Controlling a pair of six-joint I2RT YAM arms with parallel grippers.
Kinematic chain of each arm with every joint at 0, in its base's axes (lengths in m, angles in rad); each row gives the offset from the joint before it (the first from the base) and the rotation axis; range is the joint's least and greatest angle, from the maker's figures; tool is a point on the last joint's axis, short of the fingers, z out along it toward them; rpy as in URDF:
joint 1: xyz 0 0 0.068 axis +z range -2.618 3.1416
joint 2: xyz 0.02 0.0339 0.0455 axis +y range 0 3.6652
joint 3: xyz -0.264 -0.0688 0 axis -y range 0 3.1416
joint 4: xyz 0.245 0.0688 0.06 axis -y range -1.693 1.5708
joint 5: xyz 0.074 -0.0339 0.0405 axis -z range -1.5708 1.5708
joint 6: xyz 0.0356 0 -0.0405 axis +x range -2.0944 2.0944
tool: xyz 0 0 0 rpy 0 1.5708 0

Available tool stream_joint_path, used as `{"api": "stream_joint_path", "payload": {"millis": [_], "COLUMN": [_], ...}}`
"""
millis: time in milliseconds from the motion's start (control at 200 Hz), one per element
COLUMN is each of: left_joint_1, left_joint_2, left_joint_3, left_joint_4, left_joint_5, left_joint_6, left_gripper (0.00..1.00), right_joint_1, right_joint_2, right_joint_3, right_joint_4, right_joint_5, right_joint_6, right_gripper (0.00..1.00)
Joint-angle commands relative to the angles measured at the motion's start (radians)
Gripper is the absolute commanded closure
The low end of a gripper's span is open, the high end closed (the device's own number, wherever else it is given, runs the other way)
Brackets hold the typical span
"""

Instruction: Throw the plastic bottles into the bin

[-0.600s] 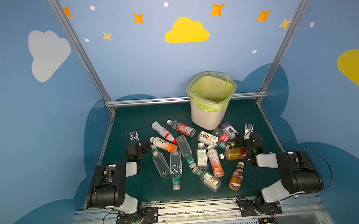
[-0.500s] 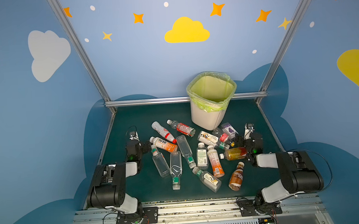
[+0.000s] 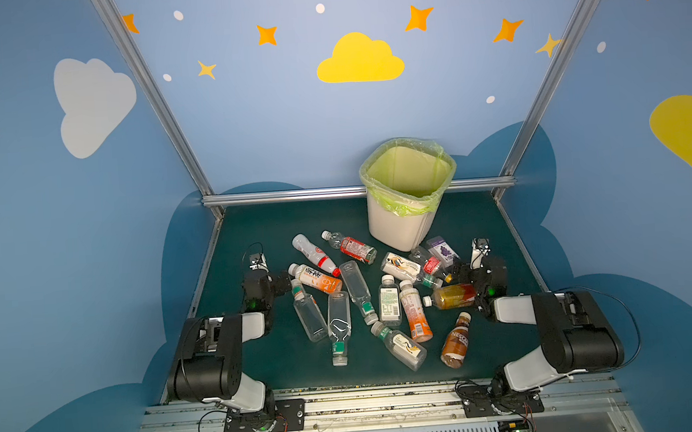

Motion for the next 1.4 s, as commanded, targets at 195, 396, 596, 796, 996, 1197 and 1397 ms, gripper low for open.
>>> {"api": "stream_joint_path", "payload": {"millis": [195,396,596,796,996,1197,1397], "left_joint_1": [0.004,0.003,0.006,0.02,0.046,0.046,0.046], "left_joint_2": [-0.015,-0.013,-0.013,-0.046,-0.149,-0.238,-0.305], "left_joint_3": [0.008,0.008,0.01,0.073,0.244,0.332,0.408], "left_joint_4": [-0.005,-0.005,-0.007,-0.122,-0.46,-0.7,-0.855], "left_joint_5": [0.006,0.005,0.01,0.011,0.005,0.063,0.128], "left_joint_6": [0.004,0.004,0.003,-0.027,-0.045,-0.071,-0.182], "left_gripper": [0.0,0.0,0.0,0.0,0.0,0.0,0.0], "right_joint_1": [0.004,0.004,0.003,-0.017,-0.025,-0.035,-0.036], "right_joint_2": [-0.02,-0.02,-0.019,-0.028,-0.098,-0.208,-0.362], "right_joint_3": [-0.004,-0.003,-0.002,-0.015,0.052,0.132,0.224], "right_joint_4": [0.01,0.011,0.008,0.022,-0.165,-0.445,-0.767], "right_joint_5": [0.009,0.009,0.007,-0.032,-0.011,-0.053,-0.126], "right_joint_6": [0.002,0.003,0.005,0.017,0.043,0.08,0.126], "right_gripper": [0.07,0.07,0.07,0.09,0.12,0.15,0.19]}}
